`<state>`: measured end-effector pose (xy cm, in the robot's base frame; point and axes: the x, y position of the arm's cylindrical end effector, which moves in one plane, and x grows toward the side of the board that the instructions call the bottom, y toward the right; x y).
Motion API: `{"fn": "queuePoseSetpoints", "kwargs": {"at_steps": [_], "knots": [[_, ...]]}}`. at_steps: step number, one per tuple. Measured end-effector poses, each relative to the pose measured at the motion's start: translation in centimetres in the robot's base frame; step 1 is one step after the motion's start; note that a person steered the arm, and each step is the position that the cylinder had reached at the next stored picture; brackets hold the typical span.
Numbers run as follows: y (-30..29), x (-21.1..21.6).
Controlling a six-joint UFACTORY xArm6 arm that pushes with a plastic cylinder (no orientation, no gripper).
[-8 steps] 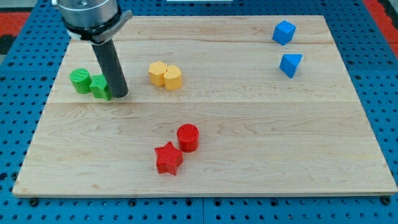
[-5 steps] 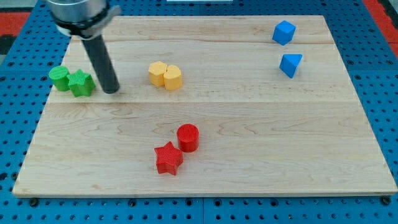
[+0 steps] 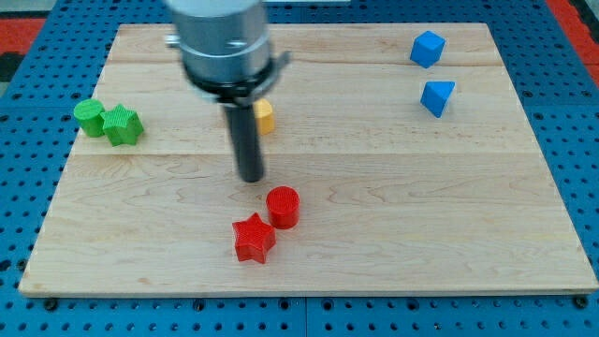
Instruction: Push the blue triangle towards the bottom left of the board
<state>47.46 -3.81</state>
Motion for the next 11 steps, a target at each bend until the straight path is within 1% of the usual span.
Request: {"fn": "queuePoseSetpoints", "kwargs": {"at_steps": [1, 3, 4, 5, 6, 7, 8, 9, 10, 11], "knots": [[6.9, -2.2], [21.9, -2.3], [26.9, -5.6], [25.5, -9.1], [27.5, -11.2], [22.3, -12.6], [13.8, -12.6], [14.9, -17.5], [12.3, -15.5], [12.3, -10.3]]}}
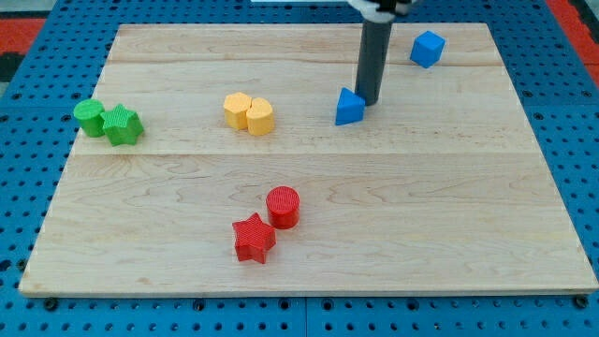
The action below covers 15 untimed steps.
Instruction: Push the blue triangle towards the bottom left of the board
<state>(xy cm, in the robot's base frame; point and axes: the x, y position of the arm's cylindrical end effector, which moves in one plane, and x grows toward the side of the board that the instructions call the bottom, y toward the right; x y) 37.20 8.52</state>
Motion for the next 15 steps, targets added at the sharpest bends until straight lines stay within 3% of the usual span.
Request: {"fn": "queuePoseSetpoints", "kwargs": {"at_steps": [2, 3, 5, 7, 11, 12, 13, 15], "knots": [[0.9, -2.5], [-3.0, 3.5], [-1.5, 1.3], [-10.6, 3.1], [-26.8, 14.7], [-23.2, 14.8], [-23.2, 17.5], [-27.7, 17.5]]}}
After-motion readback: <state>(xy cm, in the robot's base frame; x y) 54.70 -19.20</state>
